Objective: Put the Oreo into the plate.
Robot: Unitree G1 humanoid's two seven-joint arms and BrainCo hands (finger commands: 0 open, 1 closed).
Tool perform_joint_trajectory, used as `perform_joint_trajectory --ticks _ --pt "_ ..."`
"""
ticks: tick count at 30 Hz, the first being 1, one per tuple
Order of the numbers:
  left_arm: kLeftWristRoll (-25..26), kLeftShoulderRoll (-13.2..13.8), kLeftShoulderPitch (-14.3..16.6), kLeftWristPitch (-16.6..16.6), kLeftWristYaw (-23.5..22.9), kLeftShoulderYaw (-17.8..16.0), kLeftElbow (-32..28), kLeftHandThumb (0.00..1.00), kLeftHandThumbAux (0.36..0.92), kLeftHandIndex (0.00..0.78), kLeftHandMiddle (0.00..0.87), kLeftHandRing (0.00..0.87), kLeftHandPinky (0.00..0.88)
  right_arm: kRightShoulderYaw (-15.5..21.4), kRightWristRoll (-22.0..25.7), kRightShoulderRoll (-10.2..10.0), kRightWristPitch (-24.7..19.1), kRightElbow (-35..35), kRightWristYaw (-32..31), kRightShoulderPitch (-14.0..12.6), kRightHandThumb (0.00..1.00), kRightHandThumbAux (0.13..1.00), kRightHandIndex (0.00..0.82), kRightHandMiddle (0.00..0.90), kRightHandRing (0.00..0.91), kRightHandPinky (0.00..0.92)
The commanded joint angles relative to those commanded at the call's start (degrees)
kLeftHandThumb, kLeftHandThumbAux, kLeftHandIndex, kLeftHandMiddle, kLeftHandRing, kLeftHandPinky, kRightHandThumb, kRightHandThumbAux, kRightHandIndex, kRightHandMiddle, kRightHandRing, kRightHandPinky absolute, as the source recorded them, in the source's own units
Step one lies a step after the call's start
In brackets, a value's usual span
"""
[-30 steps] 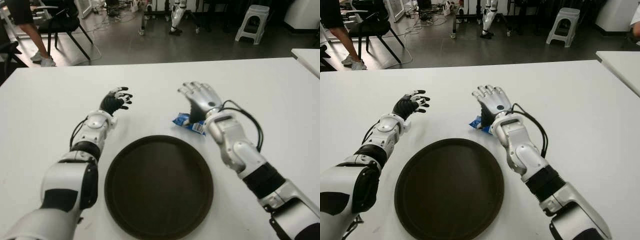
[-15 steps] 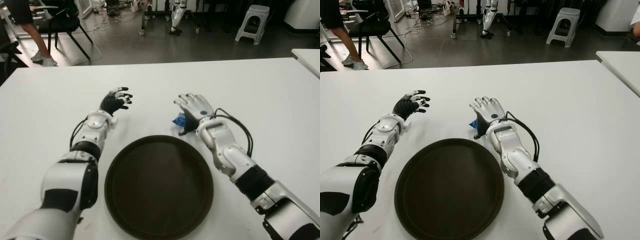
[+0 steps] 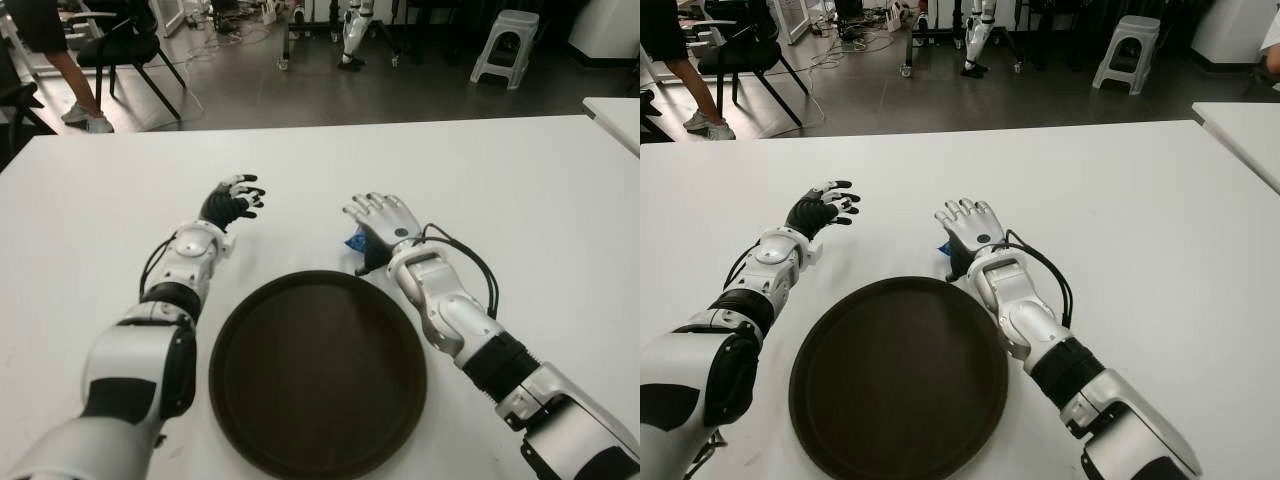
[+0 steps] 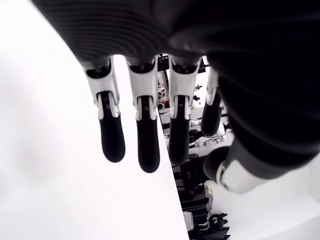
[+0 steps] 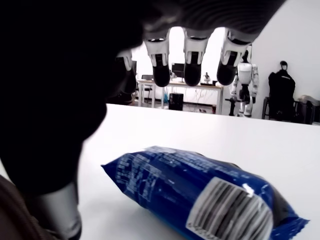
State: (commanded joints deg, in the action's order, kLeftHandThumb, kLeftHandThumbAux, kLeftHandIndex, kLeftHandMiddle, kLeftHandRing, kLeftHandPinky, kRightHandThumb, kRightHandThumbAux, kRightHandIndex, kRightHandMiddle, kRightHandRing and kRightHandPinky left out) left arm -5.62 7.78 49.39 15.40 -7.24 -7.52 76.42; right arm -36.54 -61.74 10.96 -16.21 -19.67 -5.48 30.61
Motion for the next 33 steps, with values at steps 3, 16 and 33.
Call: perform_joint_trajectory --ticks 3,16,33 --pt "0.01 0.01 0.01 -0.03 -0.09 -0.05 0.0 0.074 0.689 0.221 0.335 0.343 0.366 -0.12 -0.01 0.01 0.04 0.18 0.09 -0.03 0.0 0.776 0.018 0.026 0.0 0.026" --pt "0.13 0.12 -0.1 0.0 -0.4 -0.33 0.0 0.097 0.675 0.214 0.333 0.348 0.383 -0.28 0.04 -0.65 -0.45 0.22 0.06 -0.12 0.0 0.774 0.015 0.027 0.0 0.017" --pt "0.09 0.35 -0.29 0.57 -0.49 -0.37 -0.11 0.096 0.671 0.22 0.333 0.339 0.372 -0.74 -0.47 -0.77 -0.77 -3.08 1.59 1.94 0.0 0.765 0.021 0.033 0.0 0.025"
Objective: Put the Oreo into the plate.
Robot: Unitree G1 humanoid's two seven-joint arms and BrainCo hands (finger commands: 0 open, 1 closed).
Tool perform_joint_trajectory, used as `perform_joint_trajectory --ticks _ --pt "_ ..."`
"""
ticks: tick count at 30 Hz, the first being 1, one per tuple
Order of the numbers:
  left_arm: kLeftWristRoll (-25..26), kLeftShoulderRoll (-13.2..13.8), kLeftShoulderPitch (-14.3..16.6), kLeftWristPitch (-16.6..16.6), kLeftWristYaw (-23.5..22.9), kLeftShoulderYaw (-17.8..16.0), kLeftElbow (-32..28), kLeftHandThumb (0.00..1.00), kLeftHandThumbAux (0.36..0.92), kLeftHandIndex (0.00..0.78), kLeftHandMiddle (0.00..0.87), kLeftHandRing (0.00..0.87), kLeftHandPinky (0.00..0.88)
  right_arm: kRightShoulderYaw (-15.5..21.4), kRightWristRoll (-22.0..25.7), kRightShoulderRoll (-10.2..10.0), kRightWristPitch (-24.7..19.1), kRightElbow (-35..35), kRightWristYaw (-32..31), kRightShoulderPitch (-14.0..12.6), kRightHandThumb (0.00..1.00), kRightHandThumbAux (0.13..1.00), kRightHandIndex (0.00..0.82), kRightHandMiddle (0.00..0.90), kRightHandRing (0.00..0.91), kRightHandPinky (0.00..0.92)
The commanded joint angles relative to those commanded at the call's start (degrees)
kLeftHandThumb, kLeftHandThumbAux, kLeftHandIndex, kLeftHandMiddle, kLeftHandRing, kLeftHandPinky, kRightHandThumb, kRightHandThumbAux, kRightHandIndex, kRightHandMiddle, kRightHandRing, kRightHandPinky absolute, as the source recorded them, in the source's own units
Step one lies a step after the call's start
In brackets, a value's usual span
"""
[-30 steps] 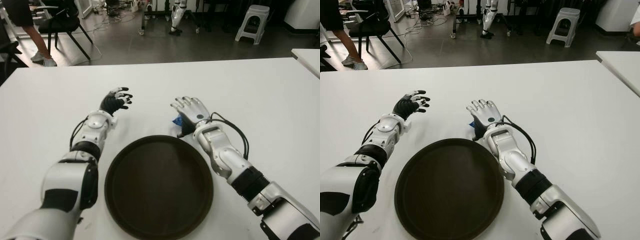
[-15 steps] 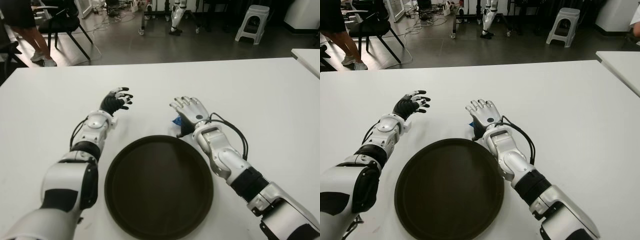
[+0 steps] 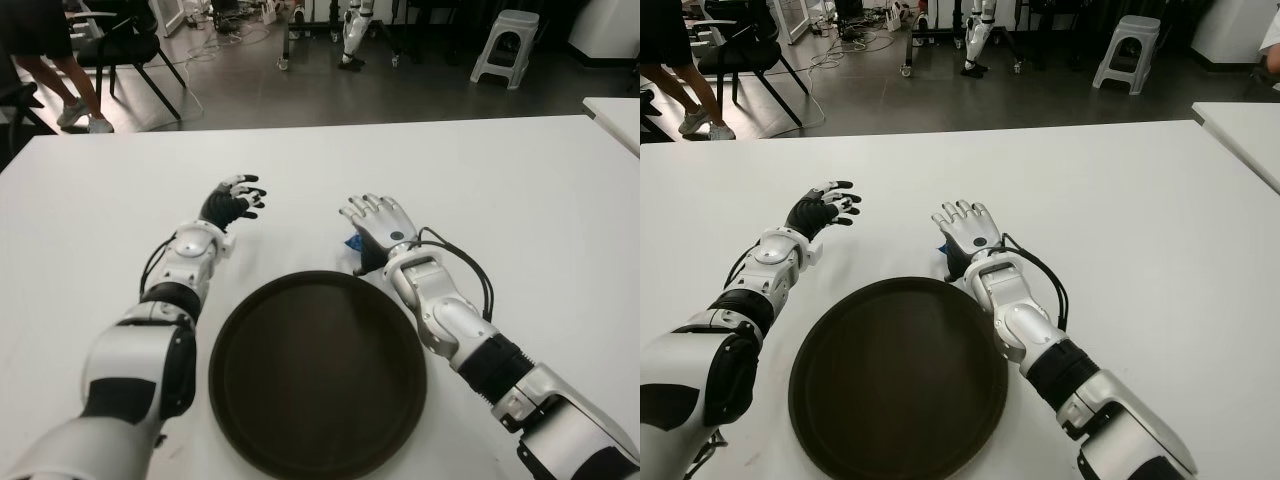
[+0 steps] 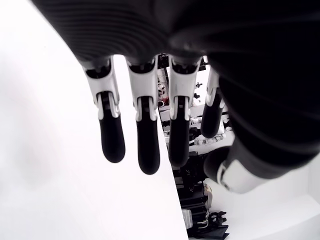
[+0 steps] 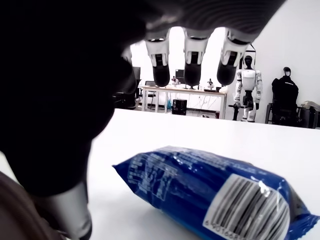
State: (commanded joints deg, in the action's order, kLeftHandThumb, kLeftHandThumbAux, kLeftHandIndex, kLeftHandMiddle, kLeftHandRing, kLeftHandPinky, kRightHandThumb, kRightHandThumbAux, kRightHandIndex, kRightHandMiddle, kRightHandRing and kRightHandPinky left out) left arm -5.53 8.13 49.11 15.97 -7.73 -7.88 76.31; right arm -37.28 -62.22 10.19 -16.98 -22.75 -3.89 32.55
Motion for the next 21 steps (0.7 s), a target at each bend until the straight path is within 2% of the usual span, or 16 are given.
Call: perform_joint_trajectory --ticks 3,6,11,21 --pt "-0.07 0.04 0.01 0.02 0.06 0.08 -0.04 0.098 0.677 0.216 0.328 0.337 0.376 0.2 0.03 0.18 0.04 -0.29 0.35 0.36 0.0 0.766 0.024 0.039 0.006 0.029" --pt "-0.01 0.06 0.07 -0.02 -0.09 0.07 -0.08 0.106 0.68 0.211 0.331 0.347 0.391 1.29 0.23 1.36 -0.39 1.73 -0.96 0.89 0.0 0.767 0.025 0.043 0.011 0.03" --pt "-0.04 0.12 0.11 -0.04 -0.18 0.13 -0.11 0.084 0.682 0.213 0.336 0.353 0.379 1.94 0.29 1.47 -1.35 2.01 -1.49 1.29 0.0 0.771 0.021 0.034 0.006 0.023" --pt "-0.16 0.2 0.06 0.14 -0.18 0.31 -0.15 0.079 0.684 0.227 0.342 0.347 0.374 3.02 -0.31 3.15 -4.1 4.37 -5.95 3.02 0.0 0.761 0.025 0.03 0.011 0.022"
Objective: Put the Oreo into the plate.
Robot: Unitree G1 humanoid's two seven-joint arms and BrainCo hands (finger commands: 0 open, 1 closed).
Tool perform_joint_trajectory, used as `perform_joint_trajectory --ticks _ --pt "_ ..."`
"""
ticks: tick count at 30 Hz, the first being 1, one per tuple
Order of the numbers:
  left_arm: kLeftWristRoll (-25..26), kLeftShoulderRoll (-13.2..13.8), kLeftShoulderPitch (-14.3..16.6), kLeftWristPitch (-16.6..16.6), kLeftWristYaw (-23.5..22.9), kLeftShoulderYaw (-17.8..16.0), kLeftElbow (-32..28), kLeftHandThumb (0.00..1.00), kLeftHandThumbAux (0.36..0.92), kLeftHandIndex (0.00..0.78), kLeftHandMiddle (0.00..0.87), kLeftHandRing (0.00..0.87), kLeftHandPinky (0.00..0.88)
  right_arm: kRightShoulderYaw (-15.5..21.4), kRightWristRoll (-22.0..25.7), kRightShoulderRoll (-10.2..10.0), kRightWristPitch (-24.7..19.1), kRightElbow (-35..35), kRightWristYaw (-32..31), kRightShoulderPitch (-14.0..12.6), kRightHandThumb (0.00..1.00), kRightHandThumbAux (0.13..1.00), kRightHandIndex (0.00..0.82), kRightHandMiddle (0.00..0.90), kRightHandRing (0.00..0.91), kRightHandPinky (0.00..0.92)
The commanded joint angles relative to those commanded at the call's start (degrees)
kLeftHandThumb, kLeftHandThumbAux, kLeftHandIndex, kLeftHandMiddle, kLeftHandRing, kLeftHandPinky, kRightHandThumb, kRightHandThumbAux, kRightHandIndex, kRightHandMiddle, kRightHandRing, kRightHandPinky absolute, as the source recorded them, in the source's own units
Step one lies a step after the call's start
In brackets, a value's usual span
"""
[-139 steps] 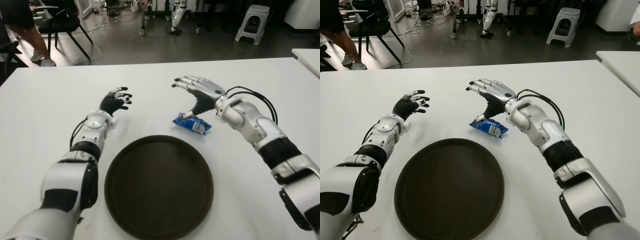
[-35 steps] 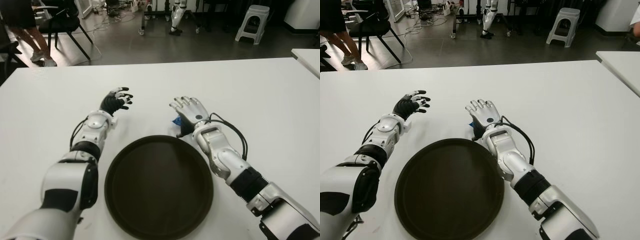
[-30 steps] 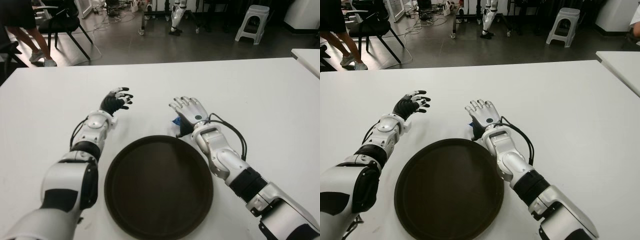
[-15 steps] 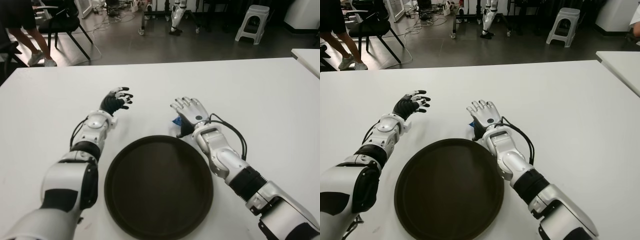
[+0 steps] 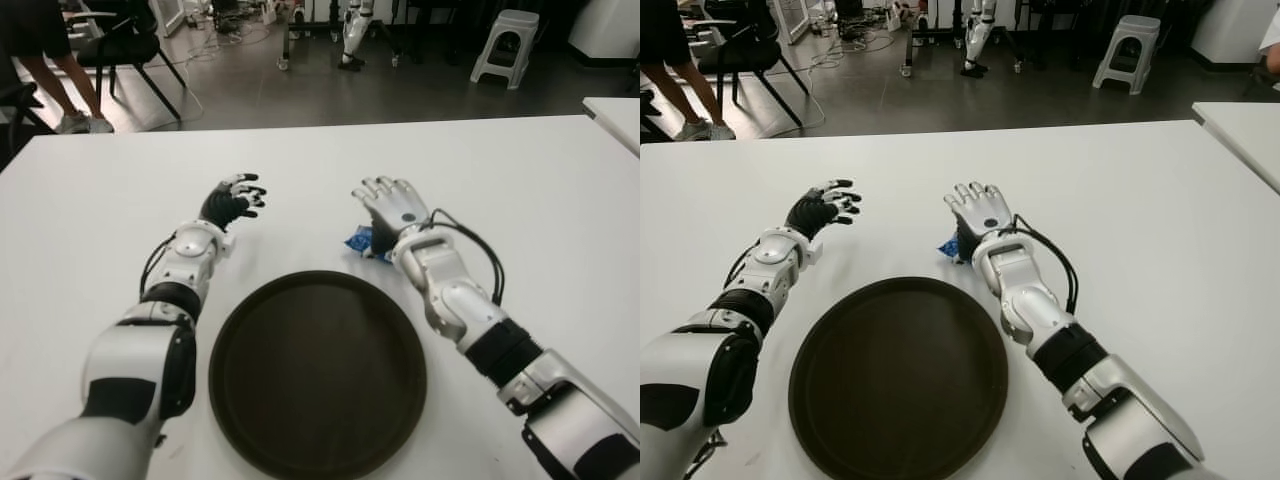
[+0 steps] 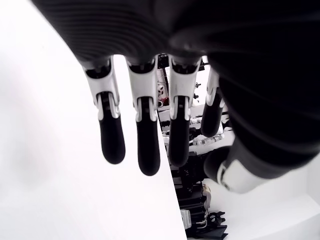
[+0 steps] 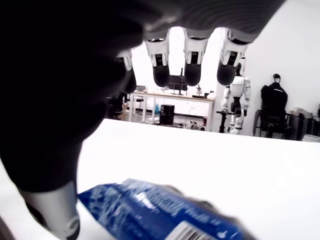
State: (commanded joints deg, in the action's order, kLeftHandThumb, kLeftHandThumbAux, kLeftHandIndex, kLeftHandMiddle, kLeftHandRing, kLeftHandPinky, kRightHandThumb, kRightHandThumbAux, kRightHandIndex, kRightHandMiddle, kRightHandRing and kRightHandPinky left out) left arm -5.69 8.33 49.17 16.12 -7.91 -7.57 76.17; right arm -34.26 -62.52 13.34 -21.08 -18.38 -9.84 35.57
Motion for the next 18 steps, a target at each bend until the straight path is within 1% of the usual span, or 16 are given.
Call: perform_joint_trajectory --ticks 6,11,15,18 --pt "0.01 0.04 -0.1 0.0 0.14 0.0 -0.03 0.109 0.69 0.231 0.346 0.351 0.389 0.58 -0.63 1.06 -2.04 2.66 -2.37 -0.01 0.0 0.755 0.023 0.017 0.006 0.017" --pt "0.0 0.12 -0.18 0.03 0.19 0.0 -0.02 0.122 0.684 0.223 0.338 0.348 0.383 0.5 -1.55 1.45 -3.79 4.26 -4.01 -0.2 0.0 0.747 0.025 0.013 0.003 0.013" --pt "0.03 0.1 -0.12 -0.02 0.11 -0.03 -0.01 0.125 0.686 0.219 0.338 0.353 0.394 0.32 -2.11 2.15 -3.63 5.14 -4.82 -0.37 0.0 0.738 0.022 0.003 0.0 0.003" --pt "0.02 0.11 -0.14 0.06 0.09 -0.02 -0.02 0.125 0.685 0.222 0.342 0.356 0.395 0.13 -2.15 2.26 -3.17 5.3 -4.93 -0.66 0.0 0.734 0.019 0.001 0.0 0.001"
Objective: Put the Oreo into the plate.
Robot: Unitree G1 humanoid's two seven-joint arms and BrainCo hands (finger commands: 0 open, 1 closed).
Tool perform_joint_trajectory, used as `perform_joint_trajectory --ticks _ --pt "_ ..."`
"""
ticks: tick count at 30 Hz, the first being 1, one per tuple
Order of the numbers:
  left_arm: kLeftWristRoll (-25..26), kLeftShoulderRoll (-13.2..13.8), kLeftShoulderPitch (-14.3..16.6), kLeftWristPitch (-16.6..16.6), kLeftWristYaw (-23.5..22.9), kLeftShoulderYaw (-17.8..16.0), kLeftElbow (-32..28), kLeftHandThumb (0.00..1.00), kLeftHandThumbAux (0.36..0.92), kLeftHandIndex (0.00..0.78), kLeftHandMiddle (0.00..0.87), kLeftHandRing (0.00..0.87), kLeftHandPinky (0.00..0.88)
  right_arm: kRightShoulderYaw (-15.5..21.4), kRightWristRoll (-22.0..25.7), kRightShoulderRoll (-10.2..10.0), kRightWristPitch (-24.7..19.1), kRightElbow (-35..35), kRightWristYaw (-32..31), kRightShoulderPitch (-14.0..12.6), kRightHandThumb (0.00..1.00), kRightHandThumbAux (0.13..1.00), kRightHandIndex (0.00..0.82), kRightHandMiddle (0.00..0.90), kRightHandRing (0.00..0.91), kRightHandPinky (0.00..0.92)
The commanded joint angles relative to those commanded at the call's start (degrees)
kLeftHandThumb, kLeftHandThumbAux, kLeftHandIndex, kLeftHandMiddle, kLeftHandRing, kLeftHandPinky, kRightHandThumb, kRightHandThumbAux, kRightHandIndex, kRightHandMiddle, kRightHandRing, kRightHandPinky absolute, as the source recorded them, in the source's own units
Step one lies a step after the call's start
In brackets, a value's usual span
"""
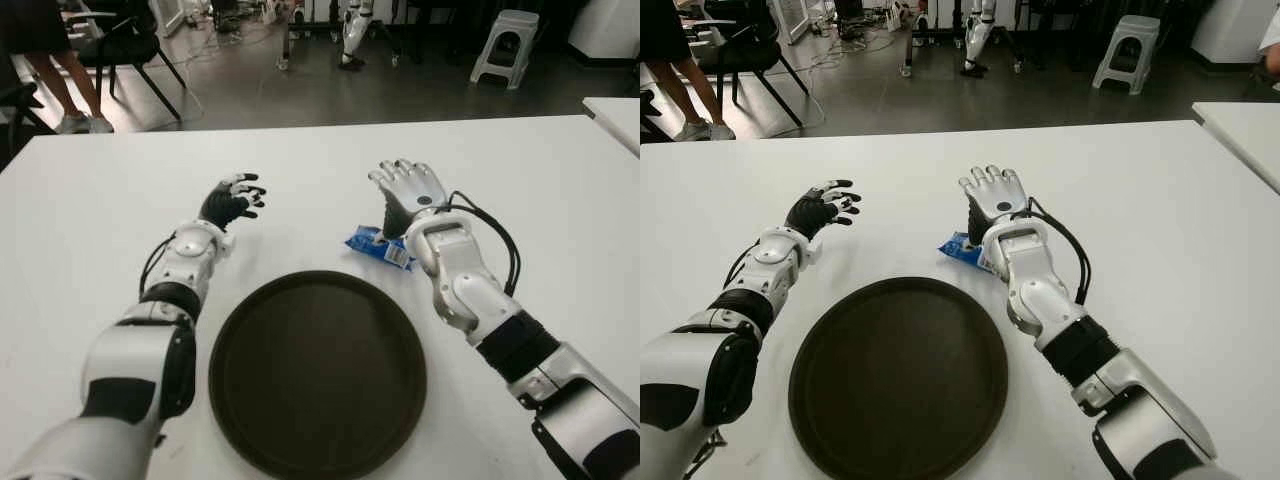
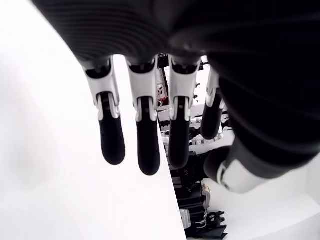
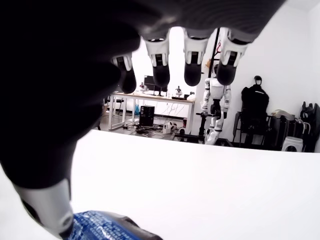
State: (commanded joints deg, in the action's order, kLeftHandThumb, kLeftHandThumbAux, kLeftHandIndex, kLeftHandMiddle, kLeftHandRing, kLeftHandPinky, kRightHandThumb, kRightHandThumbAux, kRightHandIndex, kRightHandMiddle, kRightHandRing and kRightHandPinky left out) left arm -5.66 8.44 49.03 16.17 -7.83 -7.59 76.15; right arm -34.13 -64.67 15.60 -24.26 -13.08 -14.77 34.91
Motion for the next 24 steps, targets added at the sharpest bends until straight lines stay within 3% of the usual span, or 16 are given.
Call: perform_joint_trajectory --ticks 24 --pt "-0.86 0.01 0.42 -0.22 0.34 1.42 0.03 0.058 0.671 0.241 0.343 0.339 0.353 0.94 0.64 0.29 1.23 0.24 -1.35 0.16 0.0 0.724 0.001 0.0 0.0 0.0"
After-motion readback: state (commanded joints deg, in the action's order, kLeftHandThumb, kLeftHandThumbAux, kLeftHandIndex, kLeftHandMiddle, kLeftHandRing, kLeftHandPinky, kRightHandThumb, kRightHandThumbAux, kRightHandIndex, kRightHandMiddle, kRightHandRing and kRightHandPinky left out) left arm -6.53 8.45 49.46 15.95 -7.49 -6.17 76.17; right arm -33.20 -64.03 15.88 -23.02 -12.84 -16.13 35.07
